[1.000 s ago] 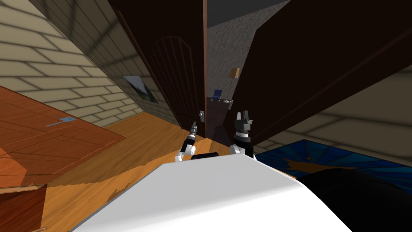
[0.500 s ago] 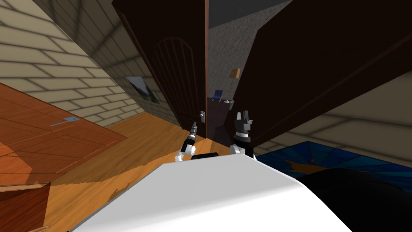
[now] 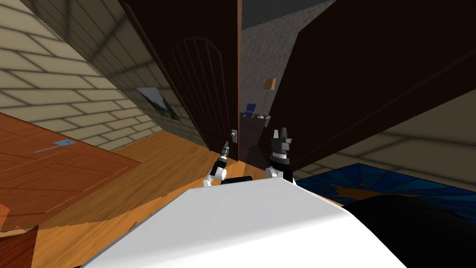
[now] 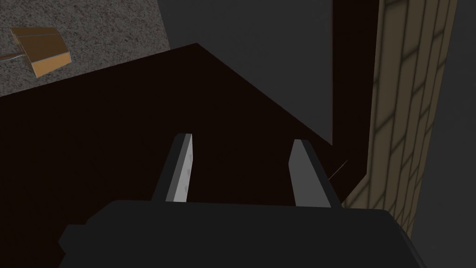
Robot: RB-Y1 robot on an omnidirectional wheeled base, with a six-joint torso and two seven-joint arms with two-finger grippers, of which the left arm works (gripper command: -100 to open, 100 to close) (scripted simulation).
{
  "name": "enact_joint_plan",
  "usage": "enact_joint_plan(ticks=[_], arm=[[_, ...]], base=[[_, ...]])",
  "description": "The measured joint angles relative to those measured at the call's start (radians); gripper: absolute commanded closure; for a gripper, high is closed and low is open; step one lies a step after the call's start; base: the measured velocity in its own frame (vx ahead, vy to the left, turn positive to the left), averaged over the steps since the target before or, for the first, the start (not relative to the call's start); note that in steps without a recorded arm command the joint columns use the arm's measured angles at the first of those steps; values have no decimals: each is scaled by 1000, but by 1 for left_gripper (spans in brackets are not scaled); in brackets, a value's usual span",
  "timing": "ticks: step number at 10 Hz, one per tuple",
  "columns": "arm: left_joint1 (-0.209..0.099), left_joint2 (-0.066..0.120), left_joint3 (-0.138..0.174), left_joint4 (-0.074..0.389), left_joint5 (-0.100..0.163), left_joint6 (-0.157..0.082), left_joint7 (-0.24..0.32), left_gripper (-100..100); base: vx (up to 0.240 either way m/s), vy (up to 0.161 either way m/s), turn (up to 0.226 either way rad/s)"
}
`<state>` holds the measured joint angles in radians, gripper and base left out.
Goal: Push the door open
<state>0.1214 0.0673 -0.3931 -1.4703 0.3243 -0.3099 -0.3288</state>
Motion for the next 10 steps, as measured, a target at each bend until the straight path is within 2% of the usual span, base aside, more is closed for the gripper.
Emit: enact_joint_plan(ticks=[3,6,8,10], arm=[[-9,5,-19,16,-2,8,15,-100],[-24,2,-50,44,-8,23,35,-100],[-34,-3,-60,59,-9,31,44,-100],[-42,1,-52,70,-11,30,47,-100]], base=[[85,173,-158],[126,155,-181],[82,30,-35],[187,-44,-27]])
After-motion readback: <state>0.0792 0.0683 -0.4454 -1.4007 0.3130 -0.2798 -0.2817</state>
